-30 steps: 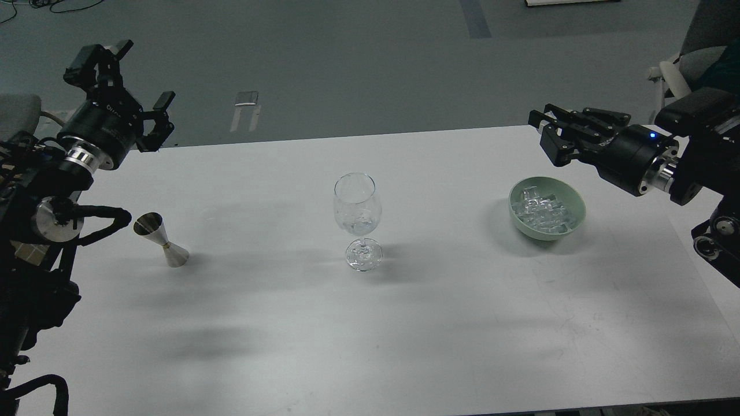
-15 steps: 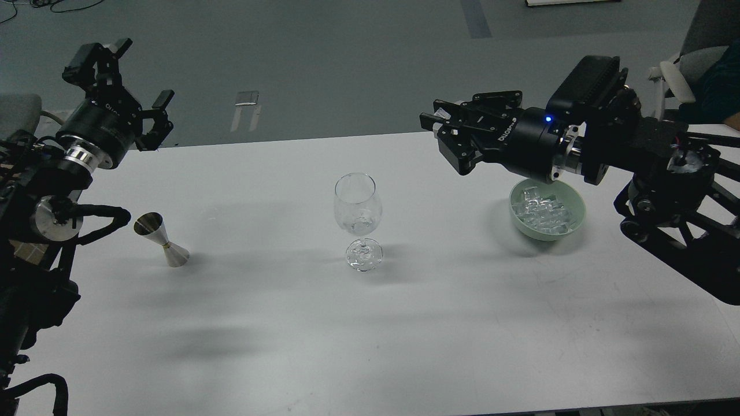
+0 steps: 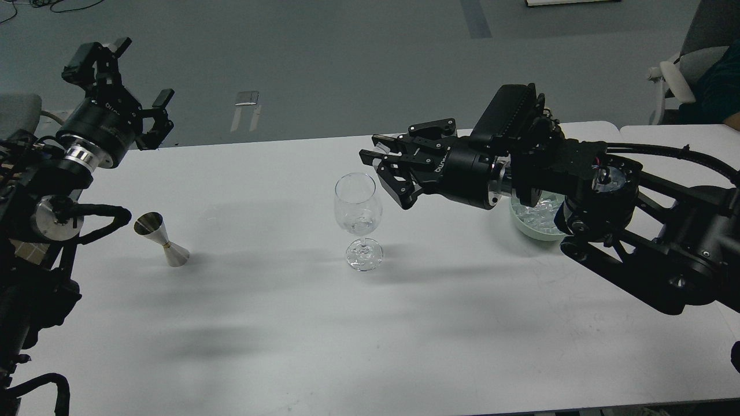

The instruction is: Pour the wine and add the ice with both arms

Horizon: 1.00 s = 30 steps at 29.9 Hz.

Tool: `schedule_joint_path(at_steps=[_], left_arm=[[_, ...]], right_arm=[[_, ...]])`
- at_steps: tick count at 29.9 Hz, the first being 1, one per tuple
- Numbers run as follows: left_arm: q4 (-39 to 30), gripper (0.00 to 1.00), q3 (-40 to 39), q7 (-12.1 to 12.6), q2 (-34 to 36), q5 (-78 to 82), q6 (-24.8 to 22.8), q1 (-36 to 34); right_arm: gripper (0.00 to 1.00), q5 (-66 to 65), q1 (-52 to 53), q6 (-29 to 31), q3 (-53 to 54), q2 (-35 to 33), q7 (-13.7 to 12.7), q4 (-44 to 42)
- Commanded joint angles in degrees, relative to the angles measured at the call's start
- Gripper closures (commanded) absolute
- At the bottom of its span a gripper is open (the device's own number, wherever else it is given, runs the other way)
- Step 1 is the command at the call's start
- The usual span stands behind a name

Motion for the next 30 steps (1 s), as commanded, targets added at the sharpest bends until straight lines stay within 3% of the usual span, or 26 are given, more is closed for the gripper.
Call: schedule_joint_path(at_steps=[1, 30], left_arm=[[-0.09, 0.02, -0.29, -0.02, -0.04, -0.09, 0.08, -0.04], [-0.17, 0.02, -0.55, -0.11, -0.30, -0.09, -0.01, 0.31]], right_arm=[[0.96, -0.01, -0.59, 0.28, -0.35, 0.15, 0.01, -0.02], [0.95, -0.01, 0.02, 0.28, -2.55, 6.65, -0.79, -8.10]])
